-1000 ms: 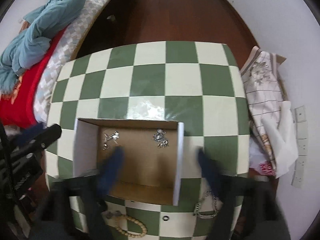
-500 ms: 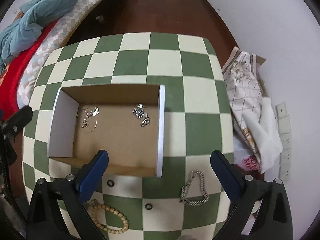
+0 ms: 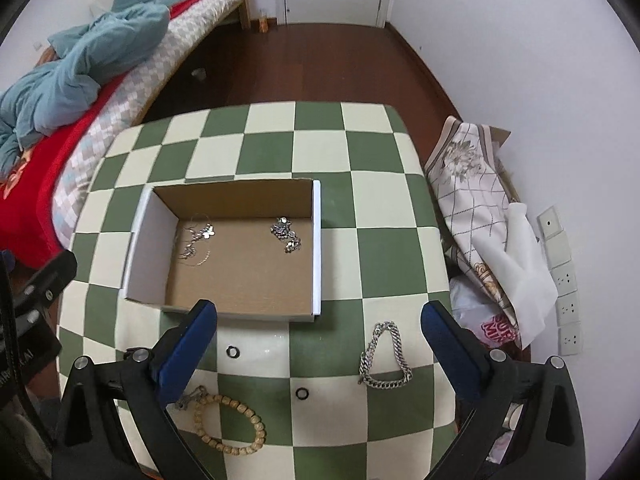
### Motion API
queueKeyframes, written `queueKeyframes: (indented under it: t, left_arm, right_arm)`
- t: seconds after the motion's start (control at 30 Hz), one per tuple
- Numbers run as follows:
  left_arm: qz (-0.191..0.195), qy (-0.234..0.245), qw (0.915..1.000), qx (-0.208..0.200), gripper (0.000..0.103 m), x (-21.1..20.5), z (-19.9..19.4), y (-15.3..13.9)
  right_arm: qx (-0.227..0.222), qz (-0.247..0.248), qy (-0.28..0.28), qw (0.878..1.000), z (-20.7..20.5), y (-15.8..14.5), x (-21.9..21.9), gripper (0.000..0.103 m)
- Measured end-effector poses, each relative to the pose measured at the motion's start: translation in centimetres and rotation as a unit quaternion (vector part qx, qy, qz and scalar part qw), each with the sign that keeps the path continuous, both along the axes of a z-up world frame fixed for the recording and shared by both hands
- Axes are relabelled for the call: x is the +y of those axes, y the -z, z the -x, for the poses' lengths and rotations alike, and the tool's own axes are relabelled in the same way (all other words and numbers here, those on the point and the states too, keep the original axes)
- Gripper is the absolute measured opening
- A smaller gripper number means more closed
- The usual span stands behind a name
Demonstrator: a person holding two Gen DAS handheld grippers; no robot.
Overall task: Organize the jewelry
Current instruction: 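Open both tools to drop the silver pieces into the box, then withdraw, then move both tools back toward the remaining jewelry beside the watch band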
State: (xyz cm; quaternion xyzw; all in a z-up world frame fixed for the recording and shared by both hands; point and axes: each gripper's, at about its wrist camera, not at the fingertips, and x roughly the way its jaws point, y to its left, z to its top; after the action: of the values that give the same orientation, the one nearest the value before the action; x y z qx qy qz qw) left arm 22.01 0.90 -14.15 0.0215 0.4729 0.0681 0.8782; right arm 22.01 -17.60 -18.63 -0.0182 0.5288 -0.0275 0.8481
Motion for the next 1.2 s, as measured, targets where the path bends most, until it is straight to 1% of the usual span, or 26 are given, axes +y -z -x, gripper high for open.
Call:
queueKeyframes:
  t: [0.17,0.33,0.43,0.5,0.57,0.6,0.63,0.67,0.7,0.73,0.77,0.8,0.87,0.9,0.93,0.97,1.03,1.07,1.1,1.17,1.2]
  left_arm:
    - [0.006,-0.003,0.9999,-0.011,0.103,0.5,2.3,-1.3]
    - [0.010,-0.009,0.9998,-0.015,0.103,1.3,5.0,-2.1]
    - [0.014,-0.012,0.9998,0.004,0.103,1.5,6.4,-1.2]
    - [0.019,-0.010,0.9995,0.023,0.103,1.3,7.2,0.3]
    - [0.026,-0.009,0.9983,0.052,0.103,0.8,7.9,2.6]
    - [0.031,-0.006,0.9975,0.062,0.103,0.5,8.1,3.6]
    - [0.033,-0.003,0.9968,0.073,0.103,0.1,8.3,4.6]
    - [0.034,0.000,0.9953,0.091,0.103,-0.4,8.2,5.9]
    - [0.040,0.005,0.9938,0.104,0.102,-0.9,8.2,7.0]
    - [0.042,0.006,0.9929,0.111,0.099,-1.2,8.2,7.8]
    - [0.044,0.007,0.9913,0.124,0.096,-1.6,8.1,8.8]
    - [0.055,0.012,0.9889,0.137,0.094,-2.1,7.9,9.9]
    - [0.061,0.015,0.9866,0.151,0.082,-2.7,7.7,11.1]
    - [0.068,0.019,0.9844,0.161,0.081,-3.2,7.4,11.9]
    - [0.073,0.020,0.9835,0.164,0.081,-3.4,7.3,12.3]
    - [0.075,0.020,0.9828,0.167,0.077,-3.6,7.2,12.7]
    - [0.083,0.022,0.9817,0.170,0.072,-3.8,7.0,13.1]
    - [0.087,0.021,0.9815,0.169,0.070,-3.8,6.9,13.2]
    - [0.090,0.020,0.9814,0.168,0.067,-3.8,6.8,13.2]
    - [0.112,0.015,0.9791,0.169,0.055,-3.5,6.7,13.4]
    - [0.125,0.013,0.9774,0.170,0.052,-3.3,6.6,13.6]
  right_arm:
    - [-0.024,-0.011,-0.004,1.000,2.5,-1.9,0.1,0.103]
    - [-0.044,-0.044,0.004,0.998,5.5,-3.9,-0.9,0.103]
    - [-0.042,-0.060,0.022,0.997,7.0,-4.0,-2.7,0.103]
    - [-0.036,-0.065,0.035,0.997,7.7,-3.5,-4.0,0.103]
    - [-0.023,-0.068,0.050,0.996,8.5,-2.4,-5.5,0.102]
    - [-0.016,-0.070,0.056,0.996,8.6,-1.7,-6.1,0.099]
    - [-0.009,-0.072,0.064,0.995,8.8,-1.0,-6.9,0.090]
    - [0.003,-0.078,0.073,0.994,9.0,0.1,-7.8,0.083]
    - [0.014,-0.081,0.081,0.993,9.0,1.1,-8.5,0.069]
    - [0.021,-0.083,0.085,0.993,9.1,1.9,-9.1,0.060]
    - [0.028,-0.086,0.089,0.992,9.1,2.8,-9.7,0.058]
    - [0.036,-0.086,0.094,0.991,9.1,3.8,-10.3,0.058]
    - [0.046,-0.088,0.103,0.990,9.1,5.0,-11.2,0.058]
    - [0.051,-0.091,0.108,0.989,9.2,5.7,-11.7,0.058]
    - [0.053,-0.091,0.109,0.988,9.2,6.0,-11.8,0.058]
    - [0.055,-0.092,0.112,0.988,9.2,6.4,-12.1,0.058]
    - [0.055,-0.096,0.114,0.987,9.2,6.7,-12.4,0.056]
    - [0.053,-0.098,0.113,0.987,9.3,6.9,-12.5,0.053]
    - [0.051,-0.097,0.112,0.988,9.3,7.0,-12.6,0.048]
    - [0.051,-0.098,0.111,0.988,9.2,7.2,-12.6,0.045]
    - [0.051,-0.100,0.111,0.987,9.1,7.2,-12.6,0.045]
